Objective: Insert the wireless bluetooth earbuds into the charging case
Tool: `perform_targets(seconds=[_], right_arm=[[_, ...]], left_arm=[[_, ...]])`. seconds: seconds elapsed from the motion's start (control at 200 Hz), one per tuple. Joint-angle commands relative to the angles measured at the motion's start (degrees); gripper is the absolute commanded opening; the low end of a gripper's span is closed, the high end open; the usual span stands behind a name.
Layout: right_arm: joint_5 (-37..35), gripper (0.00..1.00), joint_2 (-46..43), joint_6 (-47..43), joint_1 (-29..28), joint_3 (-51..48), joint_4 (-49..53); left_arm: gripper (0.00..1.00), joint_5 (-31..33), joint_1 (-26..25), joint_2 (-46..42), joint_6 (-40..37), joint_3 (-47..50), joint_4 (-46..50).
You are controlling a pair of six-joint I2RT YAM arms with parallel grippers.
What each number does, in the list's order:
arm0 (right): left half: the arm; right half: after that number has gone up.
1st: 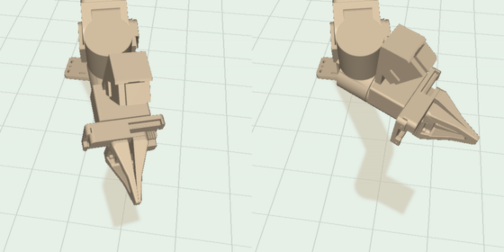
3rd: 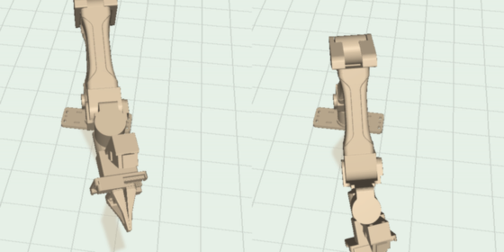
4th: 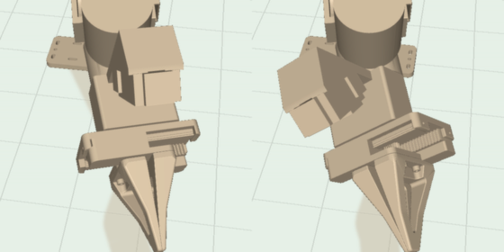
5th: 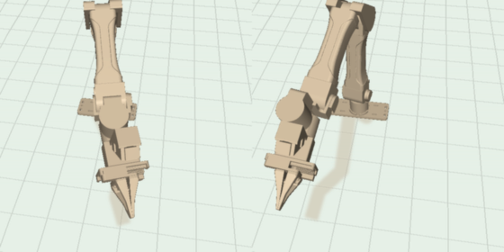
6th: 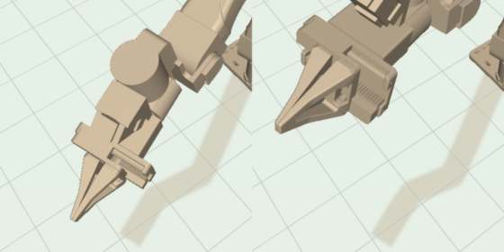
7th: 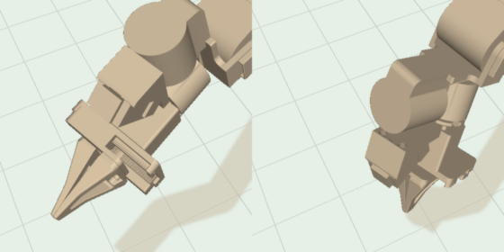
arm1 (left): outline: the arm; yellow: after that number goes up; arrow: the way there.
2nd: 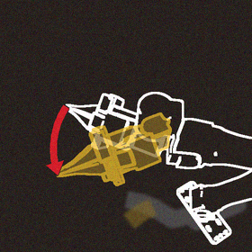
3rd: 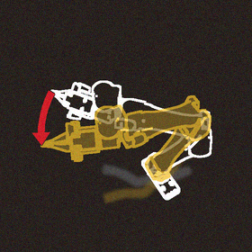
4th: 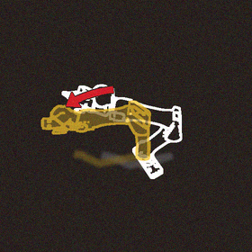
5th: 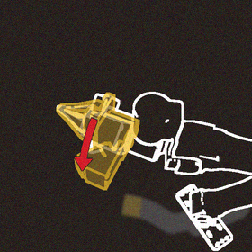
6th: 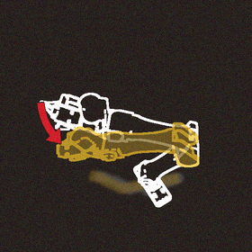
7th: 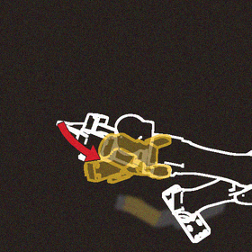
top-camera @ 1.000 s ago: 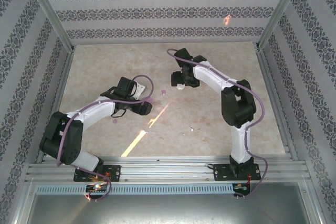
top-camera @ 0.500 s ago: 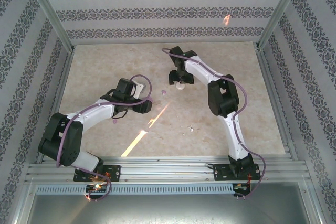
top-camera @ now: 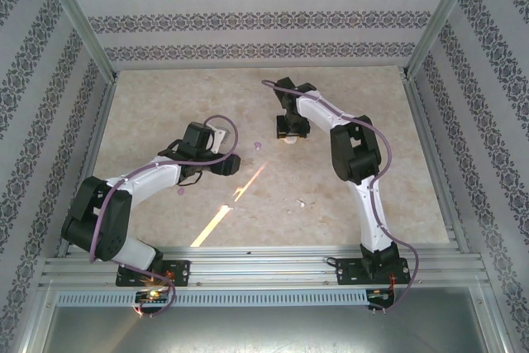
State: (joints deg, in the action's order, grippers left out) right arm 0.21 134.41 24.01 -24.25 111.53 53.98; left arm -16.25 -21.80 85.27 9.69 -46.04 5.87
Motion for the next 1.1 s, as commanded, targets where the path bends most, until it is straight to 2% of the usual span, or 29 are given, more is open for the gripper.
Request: perform_targets(seconds=[0.0, 0.265, 0.395, 0.475, 0.619, 0.854, 1.094], right_arm=[[3.14, 0.42, -2.39, 0.58, -0.54, -5.42, 0.38], [8.92, 0.41, -16.03, 6.27, -1.1, -20.34, -7.54], [12.73, 0.41, -24.82, 10.9, -1.15, -26.95, -13.38], [13.76, 0.41, -29.76, 13.53, -1.19, -29.41, -15.43], [14.99, 0.41, -37.41, 17.12, -1.74, -31.84, -17.5], [16.48, 0.41, -43.84, 20.74, -4.13, -31.68, -17.87], [16.32, 0.4, -46.68, 22.55, -6.37, -30.93, -17.94]], left_arm=[[0.8, -0.84, -0.84, -0.3, 2.87, -0.59, -2.45], [0.77, -3.66, -2.61, -4.92, 7.84, 5.28, -12.31], [0.77, -1.19, -9.66, -5.77, 6.06, 5.65, -16.5], [0.77, 0.04, -13.07, -4.97, 8.8, 5.88, -21.04], [0.69, 3.56, -17.73, -4.32, 13.31, 8.74, -36.54], [0.67, 0.35, -18.71, -1.59, 14.32, 9.09, -53.84], [0.65, 0.67, -18.63, 0.8, 13.81, 5.05, -53.09]])
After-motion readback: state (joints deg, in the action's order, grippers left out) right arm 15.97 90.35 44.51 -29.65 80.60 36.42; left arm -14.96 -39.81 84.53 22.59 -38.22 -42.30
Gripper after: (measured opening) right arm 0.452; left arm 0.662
